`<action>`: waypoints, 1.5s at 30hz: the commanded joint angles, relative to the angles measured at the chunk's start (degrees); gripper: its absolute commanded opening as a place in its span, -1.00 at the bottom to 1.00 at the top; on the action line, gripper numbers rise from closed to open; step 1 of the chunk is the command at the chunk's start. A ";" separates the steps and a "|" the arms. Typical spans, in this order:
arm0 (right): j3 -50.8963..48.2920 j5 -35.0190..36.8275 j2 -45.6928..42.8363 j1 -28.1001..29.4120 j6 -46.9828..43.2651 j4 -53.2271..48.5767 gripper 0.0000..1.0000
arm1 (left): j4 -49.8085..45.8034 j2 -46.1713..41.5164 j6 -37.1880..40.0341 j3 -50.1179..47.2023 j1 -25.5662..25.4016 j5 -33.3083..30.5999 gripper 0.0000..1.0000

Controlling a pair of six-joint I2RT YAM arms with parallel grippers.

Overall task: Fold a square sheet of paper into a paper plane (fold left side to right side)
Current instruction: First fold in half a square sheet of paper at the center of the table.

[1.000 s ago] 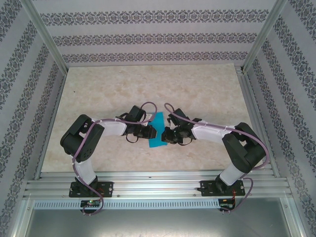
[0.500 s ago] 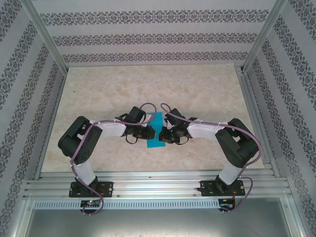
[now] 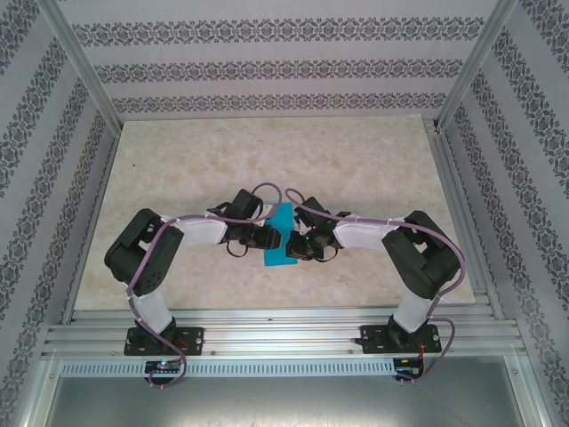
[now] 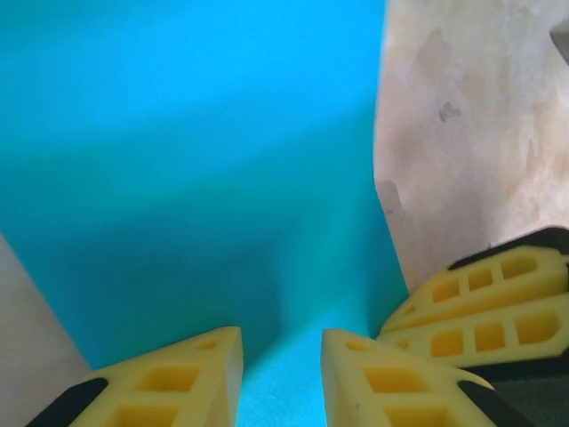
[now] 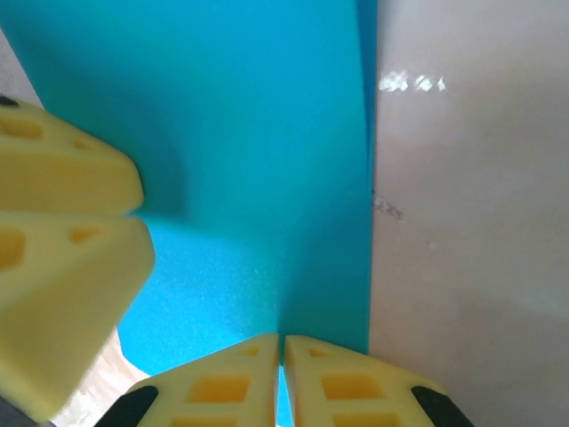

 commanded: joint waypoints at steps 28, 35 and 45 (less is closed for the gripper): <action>0.15 7.26 5.29 0.99 -4.08 -8.95 -0.75 | -0.28 7.44 3.07 9.90 10.84 -1.05 -0.34; 0.10 7.18 5.19 0.97 -3.88 -8.62 -0.75 | 2.54 4.43 3.04 9.79 12.87 2.15 -0.44; 0.31 6.99 5.46 1.00 -4.08 -8.68 -0.75 | 12.96 -2.29 -0.82 -1.53 10.94 11.88 -0.71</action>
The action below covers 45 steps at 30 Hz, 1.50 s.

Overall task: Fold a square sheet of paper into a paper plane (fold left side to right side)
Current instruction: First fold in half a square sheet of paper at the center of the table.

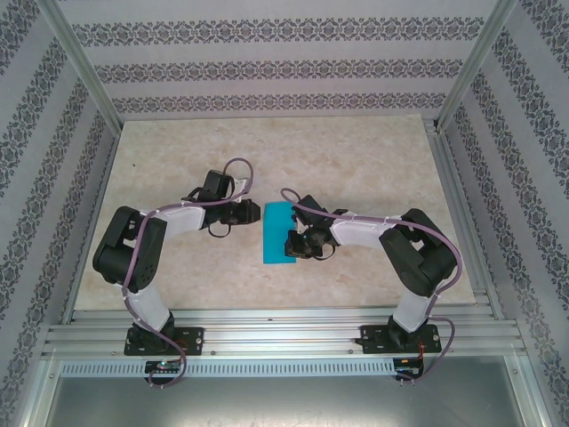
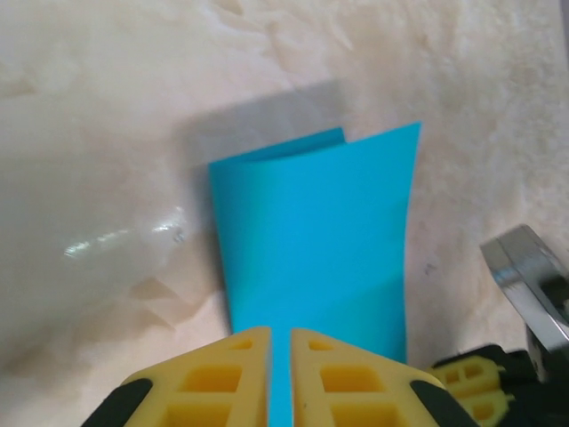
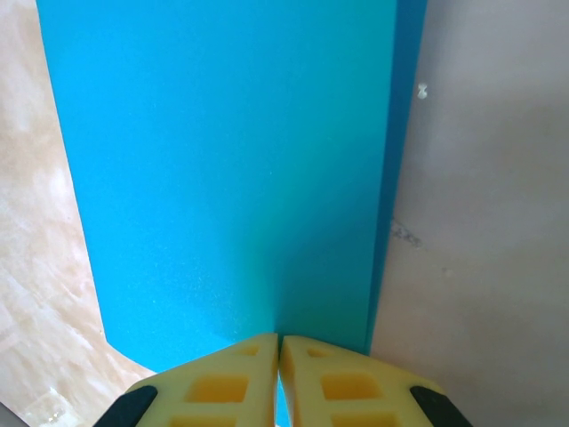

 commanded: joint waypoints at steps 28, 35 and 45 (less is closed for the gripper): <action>-1.56 6.91 4.21 0.82 -1.76 -8.02 -0.75 | 0.38 12.25 7.73 7.62 -4.53 -13.15 -0.69; -1.56 6.87 4.33 0.94 -1.84 -8.02 -0.75 | 0.69 13.40 7.99 9.84 -4.24 -14.94 -0.65; -1.73 6.83 4.42 0.99 -1.77 -7.93 -0.74 | 0.81 15.79 8.00 14.27 -3.39 -15.89 -0.62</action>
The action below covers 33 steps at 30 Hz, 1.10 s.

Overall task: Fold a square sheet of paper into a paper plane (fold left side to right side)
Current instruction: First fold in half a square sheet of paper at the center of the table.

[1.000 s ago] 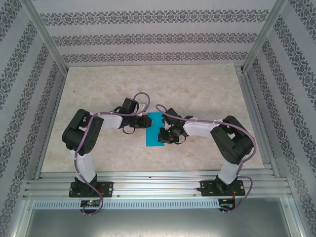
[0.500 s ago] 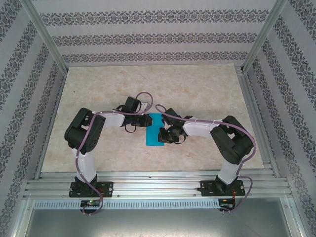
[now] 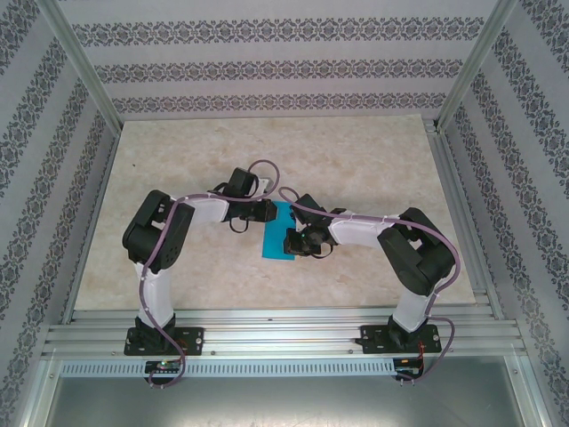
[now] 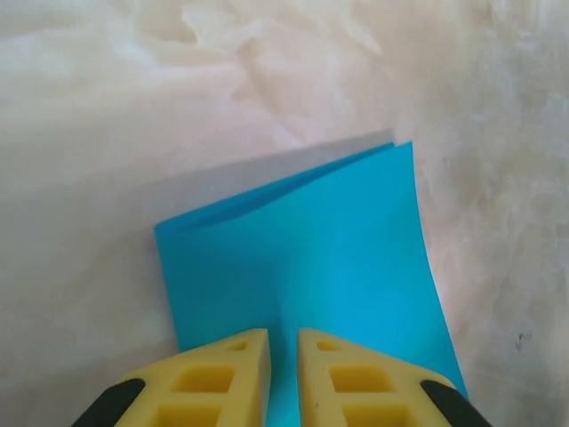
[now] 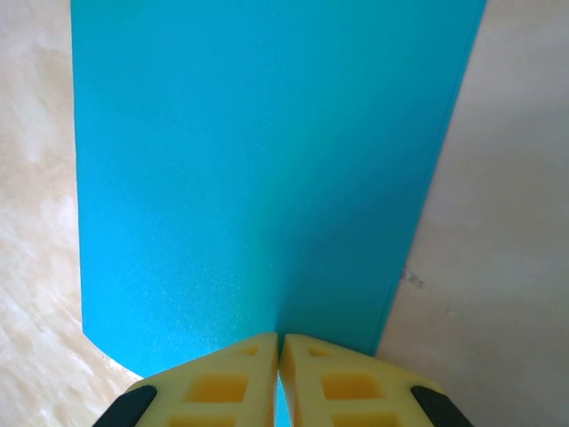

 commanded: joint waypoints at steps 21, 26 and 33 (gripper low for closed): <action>-2.60 4.50 3.80 0.58 -1.64 -9.09 -0.74 | 2.69 8.43 0.74 10.44 4.35 -5.10 -0.55; -2.44 4.62 3.63 0.62 -1.70 -9.36 -0.74 | 1.52 10.16 1.18 12.79 4.38 -6.29 -0.55; -2.22 4.51 3.40 0.55 -1.78 -9.37 -0.73 | 1.63 7.34 1.14 11.24 6.73 -5.97 -0.53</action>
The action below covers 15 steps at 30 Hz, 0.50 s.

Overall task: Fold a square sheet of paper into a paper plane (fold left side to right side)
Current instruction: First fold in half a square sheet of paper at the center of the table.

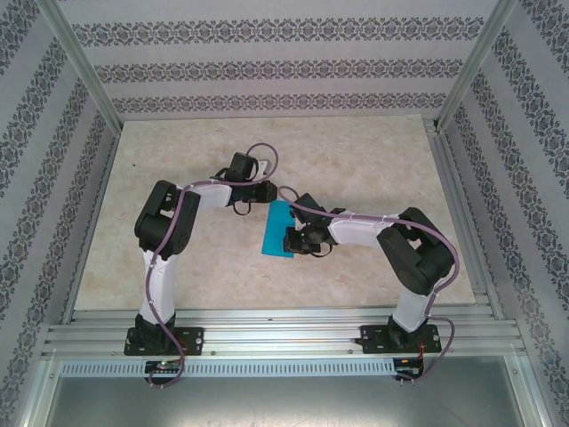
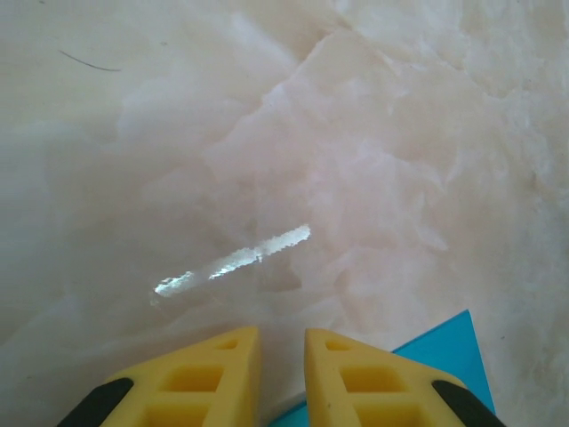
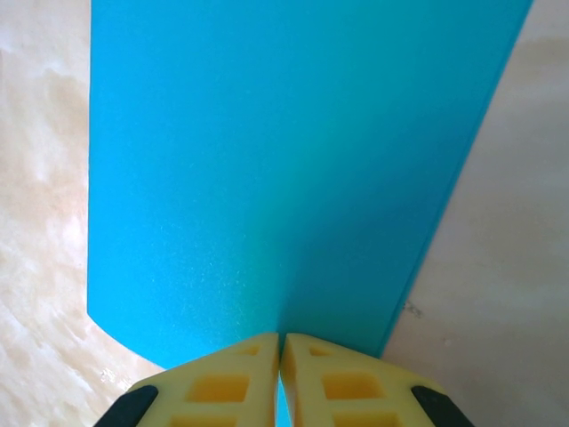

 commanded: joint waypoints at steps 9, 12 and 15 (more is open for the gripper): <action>-0.18 -1.44 -4.06 -0.99 -1.09 -4.33 -0.55 | 0.86 -18.66 2.14 -11.92 5.21 -2.14 -0.48; 1.79 -3.70 -6.82 -2.95 -1.41 -4.27 -0.50 | 2.85 -23.51 -0.03 -17.57 5.19 2.17 -0.48; 4.03 -6.17 -7.23 -5.56 -1.81 -2.76 -0.50 | 6.90 -26.36 -3.87 -23.46 4.96 6.76 -0.50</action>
